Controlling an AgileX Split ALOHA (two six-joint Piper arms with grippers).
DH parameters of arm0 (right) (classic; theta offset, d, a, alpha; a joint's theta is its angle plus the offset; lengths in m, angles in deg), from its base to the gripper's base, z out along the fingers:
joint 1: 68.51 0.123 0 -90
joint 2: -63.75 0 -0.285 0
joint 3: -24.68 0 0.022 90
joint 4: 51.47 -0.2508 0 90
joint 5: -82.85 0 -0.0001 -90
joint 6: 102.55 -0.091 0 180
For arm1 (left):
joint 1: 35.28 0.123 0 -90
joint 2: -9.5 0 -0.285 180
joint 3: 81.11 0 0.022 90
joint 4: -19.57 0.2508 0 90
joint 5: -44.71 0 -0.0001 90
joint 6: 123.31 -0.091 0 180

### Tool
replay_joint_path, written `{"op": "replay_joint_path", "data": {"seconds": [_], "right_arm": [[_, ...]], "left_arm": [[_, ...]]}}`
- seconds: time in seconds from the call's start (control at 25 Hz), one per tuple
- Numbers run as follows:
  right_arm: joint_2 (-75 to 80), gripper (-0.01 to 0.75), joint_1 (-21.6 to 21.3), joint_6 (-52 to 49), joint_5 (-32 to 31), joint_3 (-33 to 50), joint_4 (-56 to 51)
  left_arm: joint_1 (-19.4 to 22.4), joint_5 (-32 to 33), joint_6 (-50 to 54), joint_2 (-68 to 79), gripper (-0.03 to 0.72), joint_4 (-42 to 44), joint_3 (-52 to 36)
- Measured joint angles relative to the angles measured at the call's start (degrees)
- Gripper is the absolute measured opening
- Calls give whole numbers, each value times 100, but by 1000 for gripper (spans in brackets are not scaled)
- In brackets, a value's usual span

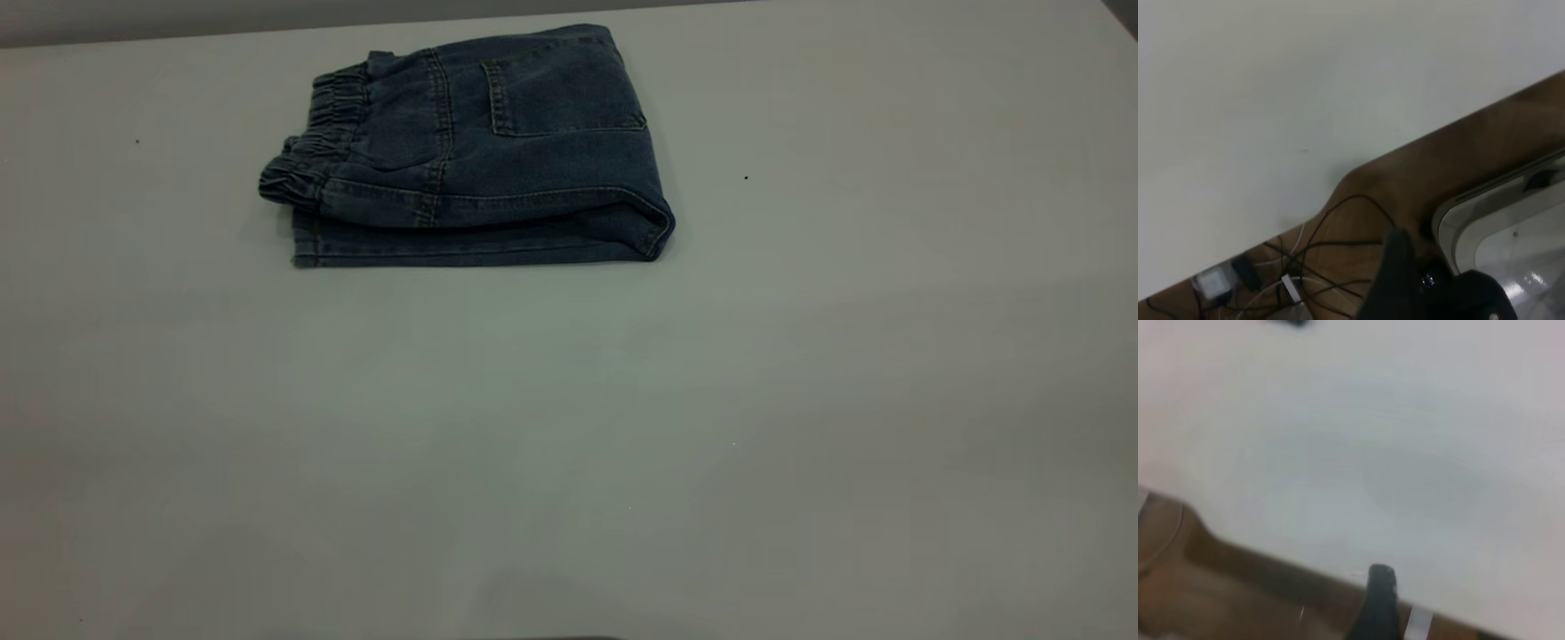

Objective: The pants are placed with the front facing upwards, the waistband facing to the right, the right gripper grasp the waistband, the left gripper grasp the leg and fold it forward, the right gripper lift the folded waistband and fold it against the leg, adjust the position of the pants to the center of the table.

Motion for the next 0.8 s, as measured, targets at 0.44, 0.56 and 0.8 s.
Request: {"op": "replay_joint_path", "data": {"seconds": [0.44, 0.56, 0.8], "right_arm": [[-437, 584, 0, -5, 239, 275, 87], [-437, 584, 0, -5, 257, 275, 98], [-437, 584, 0, -11, 279, 275, 104]], "left_arm": [[0, -260, 6, -98, 579, -29, -472], [0, -353, 44, -116, 579, -116, -590], [0, -385, 62, -154, 579, -218, -602]]}}
